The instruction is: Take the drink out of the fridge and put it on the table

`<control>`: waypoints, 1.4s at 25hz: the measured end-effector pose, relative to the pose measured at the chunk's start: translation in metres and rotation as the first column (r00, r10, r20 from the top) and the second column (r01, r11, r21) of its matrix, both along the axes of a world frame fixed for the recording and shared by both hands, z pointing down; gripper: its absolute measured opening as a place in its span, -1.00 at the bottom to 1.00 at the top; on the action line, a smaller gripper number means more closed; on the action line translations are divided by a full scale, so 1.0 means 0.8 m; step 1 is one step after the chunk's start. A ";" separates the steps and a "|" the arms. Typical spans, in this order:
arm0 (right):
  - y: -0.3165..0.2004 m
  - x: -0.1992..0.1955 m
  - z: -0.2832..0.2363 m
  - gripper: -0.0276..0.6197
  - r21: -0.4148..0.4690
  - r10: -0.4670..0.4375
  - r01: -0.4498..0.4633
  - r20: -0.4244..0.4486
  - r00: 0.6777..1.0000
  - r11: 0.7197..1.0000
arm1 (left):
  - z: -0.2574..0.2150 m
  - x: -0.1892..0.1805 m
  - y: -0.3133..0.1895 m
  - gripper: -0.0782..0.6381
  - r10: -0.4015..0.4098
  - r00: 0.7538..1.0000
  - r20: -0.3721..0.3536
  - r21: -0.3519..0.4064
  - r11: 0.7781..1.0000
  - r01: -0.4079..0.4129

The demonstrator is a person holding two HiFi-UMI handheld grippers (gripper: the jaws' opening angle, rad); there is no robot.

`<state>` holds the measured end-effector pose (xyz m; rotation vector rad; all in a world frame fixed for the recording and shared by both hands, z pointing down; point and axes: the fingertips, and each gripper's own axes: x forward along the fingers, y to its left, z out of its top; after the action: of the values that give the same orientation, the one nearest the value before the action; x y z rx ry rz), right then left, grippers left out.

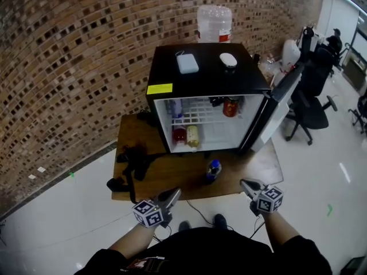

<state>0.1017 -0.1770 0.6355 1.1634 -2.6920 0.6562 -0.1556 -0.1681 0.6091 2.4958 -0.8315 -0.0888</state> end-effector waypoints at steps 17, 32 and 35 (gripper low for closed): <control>0.190 0.151 -0.032 -0.91 0.009 -0.151 0.150 0.014 0.989 0.989 | -0.043 0.109 0.216 -0.78 -0.205 0.979 0.011 0.034 0.978 0.205; 0.297 0.108 -0.045 -0.91 -0.016 -0.216 0.219 0.102 0.971 0.976 | -0.088 0.082 0.311 -0.78 -0.219 0.976 0.020 0.080 0.973 0.216; 0.304 0.065 -0.052 -0.91 -0.023 -0.161 0.164 0.112 0.981 0.986 | -0.087 0.044 0.322 -0.78 -0.184 0.983 0.008 0.076 0.980 0.182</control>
<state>0.1533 0.0659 0.5937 0.9125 -2.8174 0.7557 -0.1207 0.0895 0.5397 2.4865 -1.0818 -0.1672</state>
